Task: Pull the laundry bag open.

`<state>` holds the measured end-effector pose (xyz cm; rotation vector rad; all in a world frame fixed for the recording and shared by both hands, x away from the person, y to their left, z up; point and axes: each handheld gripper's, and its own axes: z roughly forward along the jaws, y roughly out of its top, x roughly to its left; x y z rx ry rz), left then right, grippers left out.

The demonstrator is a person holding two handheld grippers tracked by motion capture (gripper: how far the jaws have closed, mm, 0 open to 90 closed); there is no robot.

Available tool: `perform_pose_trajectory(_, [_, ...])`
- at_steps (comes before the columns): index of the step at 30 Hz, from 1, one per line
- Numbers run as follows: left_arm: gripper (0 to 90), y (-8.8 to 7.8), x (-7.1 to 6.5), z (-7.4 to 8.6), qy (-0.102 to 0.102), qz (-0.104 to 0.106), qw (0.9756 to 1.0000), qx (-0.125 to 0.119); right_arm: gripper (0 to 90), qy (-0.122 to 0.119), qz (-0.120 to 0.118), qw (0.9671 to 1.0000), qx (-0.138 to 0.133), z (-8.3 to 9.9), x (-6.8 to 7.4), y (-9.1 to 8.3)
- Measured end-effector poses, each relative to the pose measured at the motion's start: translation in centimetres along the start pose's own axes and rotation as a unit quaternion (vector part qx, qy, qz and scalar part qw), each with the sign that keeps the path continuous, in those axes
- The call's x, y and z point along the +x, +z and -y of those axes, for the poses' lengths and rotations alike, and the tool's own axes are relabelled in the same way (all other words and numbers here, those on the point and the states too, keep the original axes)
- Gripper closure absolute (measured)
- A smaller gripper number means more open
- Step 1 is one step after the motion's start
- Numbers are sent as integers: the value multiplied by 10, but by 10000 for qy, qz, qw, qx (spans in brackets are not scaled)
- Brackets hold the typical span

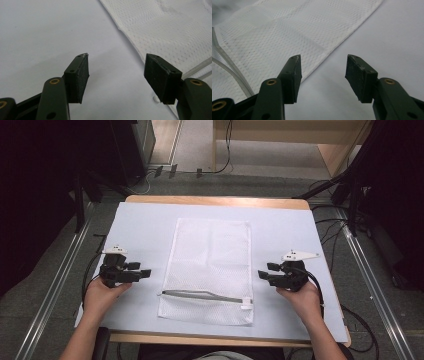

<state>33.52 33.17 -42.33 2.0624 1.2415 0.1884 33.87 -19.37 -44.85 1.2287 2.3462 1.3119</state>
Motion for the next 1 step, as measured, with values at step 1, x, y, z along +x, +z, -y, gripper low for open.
perform_pose_trajectory(1, [372,0,0,0,-3,10,10000,-1,477,3,-1,10000,1,0,0,0])
